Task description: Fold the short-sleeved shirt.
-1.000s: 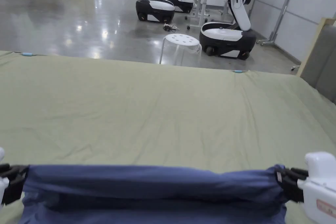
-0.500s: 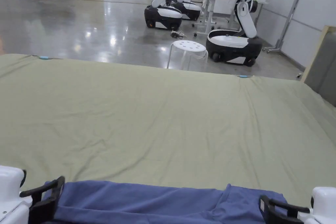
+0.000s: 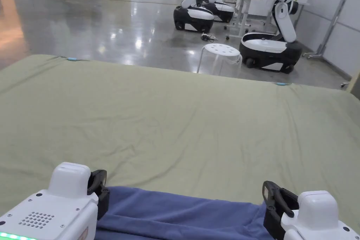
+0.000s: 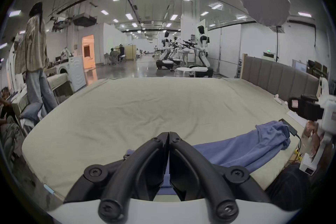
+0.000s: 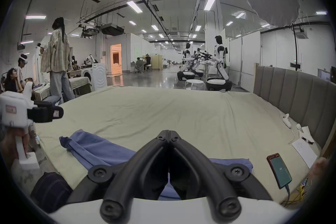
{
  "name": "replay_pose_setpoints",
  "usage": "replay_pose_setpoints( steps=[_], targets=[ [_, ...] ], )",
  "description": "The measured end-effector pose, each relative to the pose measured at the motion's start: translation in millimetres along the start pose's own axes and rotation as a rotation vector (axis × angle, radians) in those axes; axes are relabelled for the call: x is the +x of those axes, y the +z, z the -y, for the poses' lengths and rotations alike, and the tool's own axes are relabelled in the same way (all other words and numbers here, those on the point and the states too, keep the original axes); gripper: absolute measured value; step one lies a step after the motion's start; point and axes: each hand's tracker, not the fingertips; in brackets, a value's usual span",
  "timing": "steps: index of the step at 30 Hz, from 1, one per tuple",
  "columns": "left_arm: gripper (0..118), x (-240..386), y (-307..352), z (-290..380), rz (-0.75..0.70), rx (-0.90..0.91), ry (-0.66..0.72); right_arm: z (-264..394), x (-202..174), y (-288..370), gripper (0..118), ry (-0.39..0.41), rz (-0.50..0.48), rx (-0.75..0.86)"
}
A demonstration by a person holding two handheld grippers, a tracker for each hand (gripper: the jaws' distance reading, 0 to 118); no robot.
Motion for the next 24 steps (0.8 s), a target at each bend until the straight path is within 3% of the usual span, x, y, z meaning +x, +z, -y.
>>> replay_pose_setpoints(
  steps=[2,3,5,7,9,13,16,19,22,24],
  targets=[
    [10,-36.6,-1.7,-1.9,-0.078,-0.036,0.000,2.3,1.1,-2.9,1,0.008,0.000,-0.017],
    [31,-54.3,-8.1,-1.1,-0.104,-0.086,-0.017,1.3,-0.2,-4.2,1,0.010,0.000,-0.022],
    [85,-85.4,-23.9,2.5,-0.120,-0.211,-0.007,4.8,-0.7,-8.8,1,0.005,-0.002,-0.041],
    [85,-111.0,-21.5,1.9,0.034,-0.259,0.116,7.4,-5.0,-13.3,1,0.002,-0.003,-0.057],
    [85,-146.2,-28.1,4.6,0.213,-0.336,0.359,12.1,-10.6,-19.8,1,0.008,-0.003,-0.080],
    [85,-203.7,-45.1,25.1,0.497,-0.411,0.719,18.8,-22.2,-30.7,1,0.008,-0.010,-0.117],
    [85,-221.3,-76.9,61.2,0.632,-0.521,0.815,22.7,-29.4,-41.1,1,0.008,-0.011,-0.146],
    [84,-210.0,-115.8,99.1,0.739,-0.631,0.996,20.5,-34.6,-49.3,1,0.015,-0.006,-0.159],
    [84,-183.1,-143.4,105.9,0.945,-0.514,1.108,16.4,-37.5,-56.7,1,0.006,0.000,-0.165],
    [84,-155.7,-165.4,102.6,0.957,-0.521,1.134,13.4,-37.1,-59.1,1,-0.001,0.006,-0.169]
  ],
)
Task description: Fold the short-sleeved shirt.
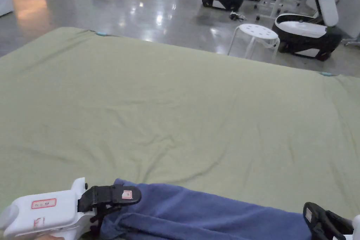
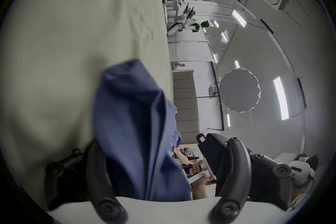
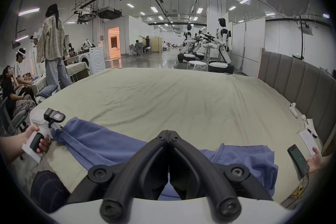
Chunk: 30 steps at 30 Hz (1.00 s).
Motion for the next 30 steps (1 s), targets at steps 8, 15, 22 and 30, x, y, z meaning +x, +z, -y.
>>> replay_pose_setpoints(
  steps=[8,15,22,30],
  targets=[
    [7,24.0,-18.3,5.2,-0.421,0.008,-0.151,-6.0,4.7,6.3,1,-0.004,0.004,0.013],
    [7,89.0,26.9,13.2,-0.753,0.232,-0.274,-5.2,12.0,19.7,1,-0.044,-0.020,0.033],
    [7,159.8,-23.2,57.5,-0.951,0.296,-0.546,-1.5,20.1,31.1,1,-0.074,-0.034,0.057],
    [7,109.1,-213.0,132.3,-1.061,-0.013,-0.816,4.5,33.5,43.0,1,-0.084,-0.029,0.063]
  ],
)
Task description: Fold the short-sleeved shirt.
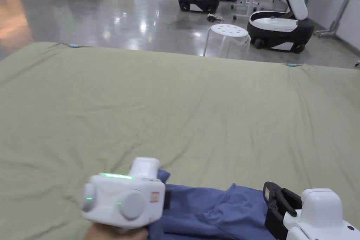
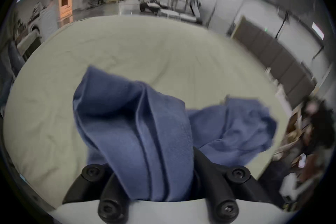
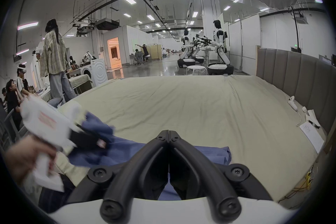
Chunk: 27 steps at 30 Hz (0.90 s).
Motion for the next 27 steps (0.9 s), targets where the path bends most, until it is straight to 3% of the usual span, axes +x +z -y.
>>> replay_pose_setpoints(
  steps=[2,4,6,7,12,16,18,19,20,21,25,27],
  targets=[
    [7,5.5,-36.2,10.6,-0.080,-0.083,-0.015,1.5,5.3,3.8,1,-0.015,0.002,0.000],
    [15,0.7,-37.5,11.6,-0.071,-0.046,0.020,2.1,9.9,7.2,1,-0.025,0.002,0.000],
    [67,-5.4,-15.8,2.5,0.056,-0.008,0.072,2.4,13.9,11.4,1,-0.024,0.003,0.002],
    [77,-9.0,-3.9,-0.2,0.139,0.000,0.109,2.6,15.4,12.5,1,-0.023,0.002,0.004],
    [77,-44.8,77.5,-7.1,0.231,0.209,0.195,3.4,18.2,14.8,1,-0.027,-0.001,0.005],
    [76,-93.5,94.0,0.7,0.150,0.284,0.353,5.8,17.6,13.7,1,-0.050,-0.004,0.000],
    [64,-101.5,80.1,7.0,0.171,0.196,0.371,7.5,16.5,12.2,1,-0.057,-0.006,-0.007],
    [48,-95.1,67.2,10.2,0.193,0.159,0.365,8.2,15.8,11.8,1,-0.059,-0.008,-0.010],
    [21,-88.0,55.7,14.4,0.212,0.116,0.355,8.8,14.9,11.6,1,-0.060,-0.010,-0.012],
    [17,-78.2,42.3,18.3,0.227,0.074,0.348,9.4,14.1,10.8,1,-0.058,-0.011,-0.015],
    [17,-19.0,-15.4,23.2,0.372,-0.031,0.304,10.2,12.7,7.6,1,-0.051,-0.007,-0.027],
    [17,8.1,-32.9,22.1,0.356,-0.027,0.274,10.1,13.4,6.4,1,-0.051,0.000,-0.036]
  ],
)
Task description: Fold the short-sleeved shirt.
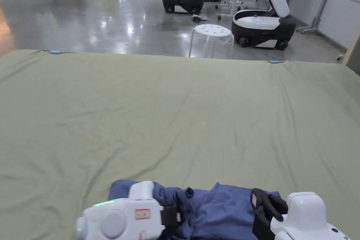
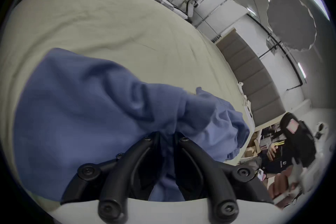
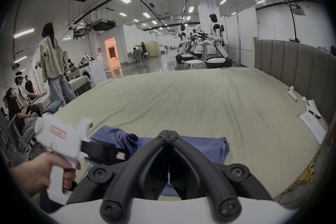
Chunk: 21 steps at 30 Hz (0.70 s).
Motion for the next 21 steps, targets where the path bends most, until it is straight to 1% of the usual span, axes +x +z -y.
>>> replay_pose_setpoints(
  steps=[2,5,8,9,10,11,12,13,14,17,19,21],
  targets=[
    [17,13.0,-4.3,1.3,0.019,0.006,-0.059,-0.9,0.4,-0.2,1,0.002,0.007,-0.002],
    [17,10.1,17.6,-5.3,0.014,0.033,-0.048,-2.5,0.4,-0.8,1,0.009,0.009,-0.005],
    [17,-15.3,51.4,-20.4,-0.029,0.090,-0.024,-3.8,-2.8,-4.5,1,0.014,-0.001,-0.010],
    [17,-22.4,62.8,-24.0,-0.025,0.115,-0.008,-3.6,-5.2,-6.0,1,0.016,-0.007,-0.010],
    [17,-27.4,73.9,-27.2,0.014,0.131,0.004,-3.2,-8.3,-7.2,1,0.018,-0.011,-0.011],
    [32,-31.1,83.7,-30.3,0.047,0.132,0.007,-3.1,-11.0,-7.8,1,0.018,-0.016,-0.013],
    [56,-36.0,95.3,-35.7,0.097,0.140,0.000,-3.1,-13.8,-7.7,1,0.015,-0.026,-0.012],
    [81,-43.6,106.5,-39.8,0.109,0.141,-0.003,-2.9,-16.2,-7.6,1,0.013,-0.035,-0.012],
    [90,-52.0,116.4,-43.6,0.144,0.138,0.002,-2.7,-18.5,-8.1,1,0.016,-0.043,-0.013],
    [90,-92.6,137.9,-57.8,0.152,0.128,0.083,-0.6,-24.2,-11.3,1,0.031,-0.045,-0.017],
    [90,-127.9,140.2,-64.9,0.188,0.060,0.151,0.1,-26.1,-15.5,1,0.027,-0.051,-0.026],
    [90,-166.4,131.5,-67.0,0.274,-0.034,0.261,1.9,-29.1,-20.4,1,0.028,-0.052,-0.035]
  ],
)
